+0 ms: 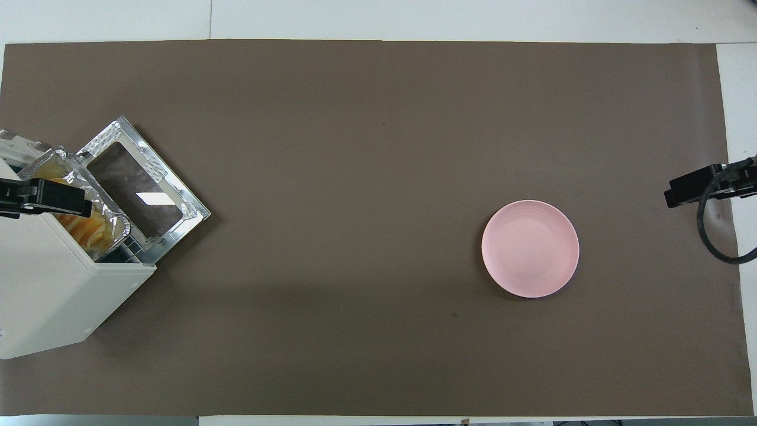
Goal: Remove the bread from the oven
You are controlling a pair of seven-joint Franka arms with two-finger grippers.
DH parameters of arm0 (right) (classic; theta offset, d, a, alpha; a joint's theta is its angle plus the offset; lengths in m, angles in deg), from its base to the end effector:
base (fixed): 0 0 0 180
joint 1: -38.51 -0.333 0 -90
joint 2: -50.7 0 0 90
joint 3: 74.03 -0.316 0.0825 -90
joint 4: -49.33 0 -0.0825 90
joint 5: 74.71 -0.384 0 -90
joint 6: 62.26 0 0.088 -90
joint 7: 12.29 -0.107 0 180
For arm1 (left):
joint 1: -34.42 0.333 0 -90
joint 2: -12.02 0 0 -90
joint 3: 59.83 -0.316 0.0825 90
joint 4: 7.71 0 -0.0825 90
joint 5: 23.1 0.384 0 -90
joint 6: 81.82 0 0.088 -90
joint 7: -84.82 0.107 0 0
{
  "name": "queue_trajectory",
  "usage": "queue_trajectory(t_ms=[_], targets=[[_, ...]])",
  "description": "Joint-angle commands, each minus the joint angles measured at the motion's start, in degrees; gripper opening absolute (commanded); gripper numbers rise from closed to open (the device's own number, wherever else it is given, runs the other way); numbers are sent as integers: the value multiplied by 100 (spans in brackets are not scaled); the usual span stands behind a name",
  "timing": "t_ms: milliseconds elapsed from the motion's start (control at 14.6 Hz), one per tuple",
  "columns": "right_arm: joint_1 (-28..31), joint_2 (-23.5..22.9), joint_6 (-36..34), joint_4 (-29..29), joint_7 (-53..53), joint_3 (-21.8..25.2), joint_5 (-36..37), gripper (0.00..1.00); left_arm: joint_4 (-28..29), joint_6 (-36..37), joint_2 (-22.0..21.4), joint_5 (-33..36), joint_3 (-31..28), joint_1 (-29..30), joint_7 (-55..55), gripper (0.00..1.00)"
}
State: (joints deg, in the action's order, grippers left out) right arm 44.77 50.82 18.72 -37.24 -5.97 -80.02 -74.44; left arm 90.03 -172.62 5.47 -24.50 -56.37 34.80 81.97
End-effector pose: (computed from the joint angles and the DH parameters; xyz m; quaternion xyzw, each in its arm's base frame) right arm 0.5374 -0.0030 0.6404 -0.9975 -0.0524 0.0478 0.0003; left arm 0.5179 -0.0323 0.6232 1.0000 -0.0016 -0.0040 0.0086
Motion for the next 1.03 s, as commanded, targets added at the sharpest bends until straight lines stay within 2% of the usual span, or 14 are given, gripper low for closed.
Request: queue_trajectory(t_ms=[0,274,411,480,617,960], targets=[[-178,129,23,-158,160,274,-54,100,588,-587,-224,8,15,155,-520,100],[-679,129,23,-150,160,765,-45,100,588,-1168,145,-1,15,507,-1514,100],[-741,121,23,-150,151,819,-45,100,693,-1440,285,-1,15,638,-2041,100],[-741,129,23,-158,160,819,-45,100,650,-1459,495,17,15,604,-2435,100],[-732,129,14,-158,160,810,-45,100,475,-1607,864,279,32,542,-3008,100],[-715,138,-21,-167,177,810,-45,100,-194,-1555,1709,368,24,375,-3309,100]])
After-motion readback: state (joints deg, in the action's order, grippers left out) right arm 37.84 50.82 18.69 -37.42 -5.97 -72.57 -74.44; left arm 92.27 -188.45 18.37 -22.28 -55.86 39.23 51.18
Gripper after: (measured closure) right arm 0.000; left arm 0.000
